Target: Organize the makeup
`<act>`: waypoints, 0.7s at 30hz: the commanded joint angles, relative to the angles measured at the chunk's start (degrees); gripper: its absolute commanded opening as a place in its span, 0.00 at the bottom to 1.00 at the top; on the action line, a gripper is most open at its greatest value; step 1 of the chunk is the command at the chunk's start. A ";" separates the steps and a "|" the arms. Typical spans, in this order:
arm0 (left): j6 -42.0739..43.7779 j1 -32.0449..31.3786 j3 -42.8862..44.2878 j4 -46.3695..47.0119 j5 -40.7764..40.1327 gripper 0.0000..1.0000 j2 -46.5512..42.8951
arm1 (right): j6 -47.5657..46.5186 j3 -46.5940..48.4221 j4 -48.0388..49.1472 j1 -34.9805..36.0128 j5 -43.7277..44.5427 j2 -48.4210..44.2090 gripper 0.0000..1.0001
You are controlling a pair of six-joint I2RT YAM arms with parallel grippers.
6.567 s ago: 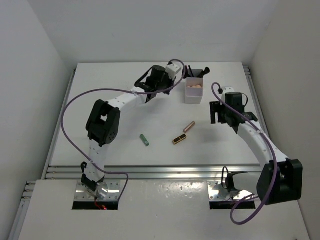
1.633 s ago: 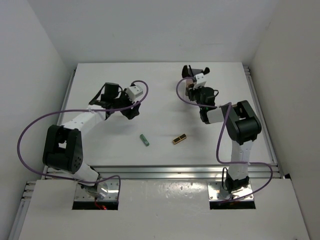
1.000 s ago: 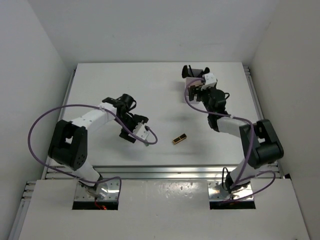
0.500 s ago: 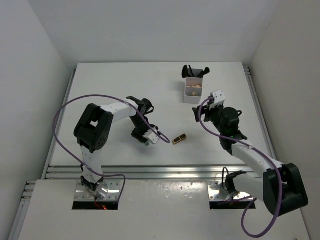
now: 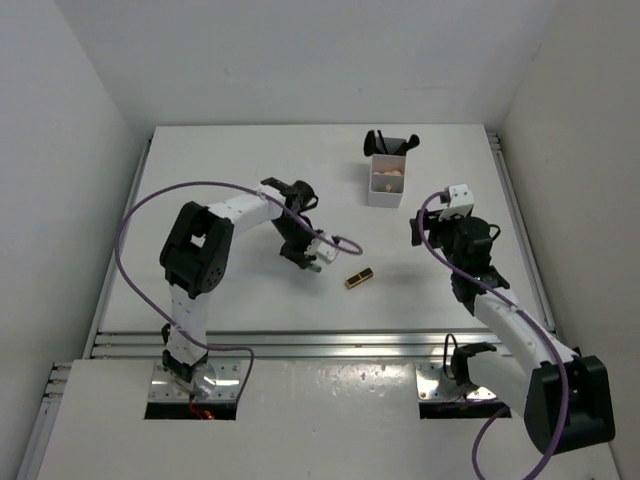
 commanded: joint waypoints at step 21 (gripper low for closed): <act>-95.05 1.51 27.69 105.14 15.05 0.00 23.05 | -0.32 8.72 -15.98 -6.98 -5.15 6.15 0.72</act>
